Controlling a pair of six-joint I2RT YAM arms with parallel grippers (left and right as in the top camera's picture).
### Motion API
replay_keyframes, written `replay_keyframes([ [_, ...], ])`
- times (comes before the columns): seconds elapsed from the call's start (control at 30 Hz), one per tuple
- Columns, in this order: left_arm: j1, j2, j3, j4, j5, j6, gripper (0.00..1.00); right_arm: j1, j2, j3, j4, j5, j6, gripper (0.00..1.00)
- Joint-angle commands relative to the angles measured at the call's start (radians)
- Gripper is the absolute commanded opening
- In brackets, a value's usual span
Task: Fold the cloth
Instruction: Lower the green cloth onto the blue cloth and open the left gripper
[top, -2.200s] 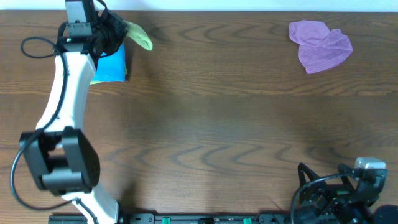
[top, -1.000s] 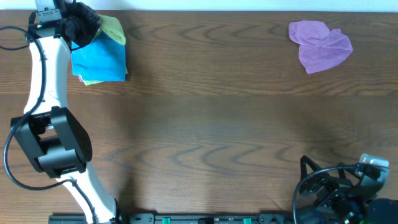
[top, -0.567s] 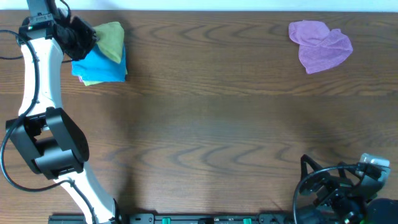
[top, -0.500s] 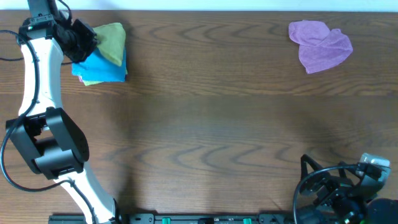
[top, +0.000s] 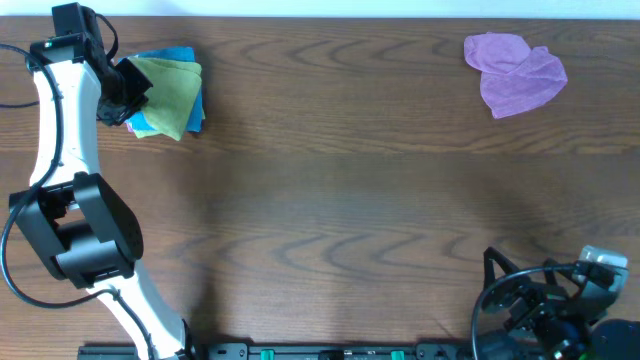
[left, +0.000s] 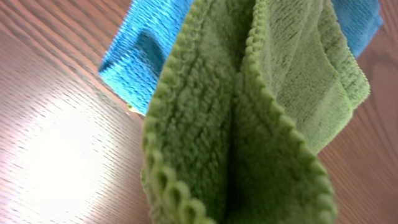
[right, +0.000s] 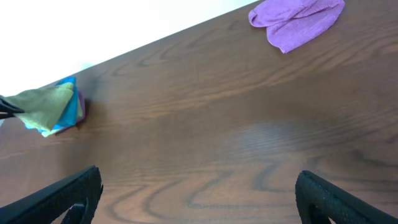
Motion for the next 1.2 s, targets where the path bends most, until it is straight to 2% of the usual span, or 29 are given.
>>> replay_keyframes([
  [0.0, 0.005, -0.004, -0.018, 0.000, -0.066, 0.018, 0.06, -0.010, -0.004, -0.002, 0.004, 0.010, 0.016, 0.99],
  [0.13, 0.005, -0.004, -0.026, 0.027, -0.069, 0.018, 0.08, -0.010, -0.004, -0.002, 0.003, 0.009, 0.016, 0.99],
  [0.2, 0.005, -0.004, -0.026, 0.036, -0.073, 0.022, 0.21, -0.010, -0.004, -0.002, 0.003, 0.010, 0.016, 0.99],
  [0.23, 0.006, -0.004, -0.026, 0.039, -0.082, 0.021, 0.22, -0.010, -0.004, -0.002, 0.003, 0.010, 0.016, 0.99],
  [0.3, 0.005, -0.004, -0.026, 0.048, -0.100, 0.022, 0.18, -0.010, -0.004, -0.002, 0.003, 0.010, 0.016, 0.99],
  [0.4, 0.005, -0.004, -0.026, 0.080, -0.114, 0.034, 0.19, -0.010, -0.004, -0.002, 0.003, 0.010, 0.016, 0.99],
  [0.5, 0.005, -0.004, -0.027, 0.127, -0.113, 0.035, 0.10, -0.010, -0.004, -0.002, 0.003, 0.010, 0.016, 0.99],
  [0.7, 0.003, 0.002, -0.027, 0.221, -0.113, 0.035, 0.11, -0.010, -0.004, -0.002, 0.003, 0.010, 0.016, 0.99],
  [0.73, 0.003, 0.006, -0.027, 0.225, -0.112, 0.035, 0.19, -0.010, -0.004, -0.002, 0.003, 0.010, 0.016, 0.99],
  [0.77, 0.003, 0.011, -0.027, 0.226, -0.112, 0.035, 0.33, -0.010, -0.004, -0.002, 0.003, 0.010, 0.016, 0.99],
  [0.83, 0.003, 0.023, -0.027, 0.222, -0.113, 0.035, 0.49, -0.010, -0.004, -0.002, 0.003, 0.010, 0.016, 0.99],
  [1.03, 0.004, 0.048, -0.026, 0.219, -0.137, 0.066, 0.60, -0.010, -0.004, -0.002, 0.003, 0.008, 0.016, 0.99],
  [1.1, 0.006, 0.043, -0.026, 0.219, -0.178, 0.068, 0.71, -0.010, -0.004, -0.002, 0.003, 0.006, 0.016, 0.99],
  [1.17, 0.012, 0.040, -0.026, 0.218, -0.188, 0.071, 0.91, -0.010, -0.004, -0.002, 0.003, 0.008, 0.016, 0.99],
])
